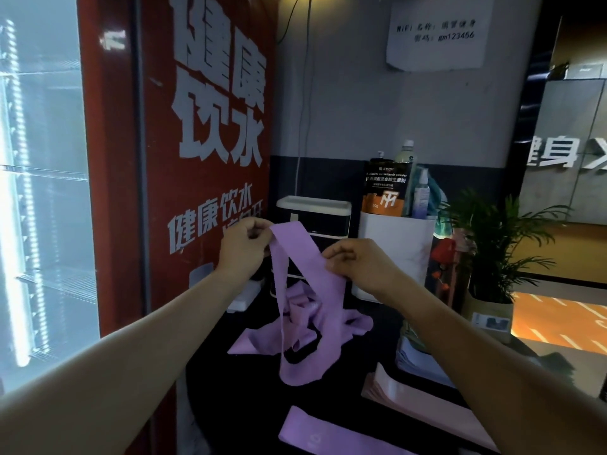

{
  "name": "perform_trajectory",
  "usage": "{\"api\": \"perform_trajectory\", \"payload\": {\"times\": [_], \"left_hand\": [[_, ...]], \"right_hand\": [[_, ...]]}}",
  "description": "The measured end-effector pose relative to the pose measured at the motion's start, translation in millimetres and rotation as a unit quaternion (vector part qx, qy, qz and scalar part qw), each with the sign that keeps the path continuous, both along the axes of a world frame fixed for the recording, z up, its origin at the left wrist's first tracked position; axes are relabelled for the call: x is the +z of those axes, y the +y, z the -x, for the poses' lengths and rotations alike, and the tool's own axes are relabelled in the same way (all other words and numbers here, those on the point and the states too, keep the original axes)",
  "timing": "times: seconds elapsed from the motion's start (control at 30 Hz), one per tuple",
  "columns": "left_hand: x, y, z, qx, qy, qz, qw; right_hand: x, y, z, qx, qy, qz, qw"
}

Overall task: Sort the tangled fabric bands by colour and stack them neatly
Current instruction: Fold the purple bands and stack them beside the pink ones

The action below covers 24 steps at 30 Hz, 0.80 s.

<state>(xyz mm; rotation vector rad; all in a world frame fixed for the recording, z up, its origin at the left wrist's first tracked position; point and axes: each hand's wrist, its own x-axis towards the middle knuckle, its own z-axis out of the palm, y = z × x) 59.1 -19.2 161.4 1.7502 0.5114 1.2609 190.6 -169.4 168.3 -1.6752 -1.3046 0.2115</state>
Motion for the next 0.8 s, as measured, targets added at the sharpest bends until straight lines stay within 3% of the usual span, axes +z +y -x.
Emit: {"api": "perform_trajectory", "payload": {"times": [0.23, 0.47, 0.67, 0.8], "left_hand": [[0, -8, 0, -0.010, 0.012, 0.022, 1.000], [10, -23, 0, -0.003, 0.033, -0.062, 0.998], [14, -44, 3, -0.204, 0.005, -0.031, 0.978], [14, -42, 2, -0.221, 0.006, -0.017, 0.975]], "right_hand": [[-7, 3, 9, 0.006, 0.011, 0.042, 0.999], [4, 14, 24, -0.022, 0.078, -0.062, 0.995], [12, 17, 31, 0.001, 0.165, -0.109, 0.980], [12, 14, 30, -0.008, 0.169, -0.109, 0.980]]}}
